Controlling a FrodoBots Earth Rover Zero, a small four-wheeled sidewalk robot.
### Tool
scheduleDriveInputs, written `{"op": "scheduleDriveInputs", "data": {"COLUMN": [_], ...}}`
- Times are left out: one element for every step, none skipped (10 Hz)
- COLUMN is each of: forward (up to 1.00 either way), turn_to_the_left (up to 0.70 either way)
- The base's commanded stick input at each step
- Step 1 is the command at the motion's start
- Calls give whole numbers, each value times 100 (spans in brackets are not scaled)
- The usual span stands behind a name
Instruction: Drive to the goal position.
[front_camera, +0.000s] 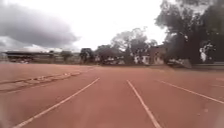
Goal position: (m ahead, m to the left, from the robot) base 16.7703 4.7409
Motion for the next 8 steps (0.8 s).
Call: {"op": "scheduleDriveInputs", "data": {"forward": [45,45,45,45,45,45,45,45], "turn_to_the_left": [-27,-27,-27,-27,-27,-27,-27,-27]}}
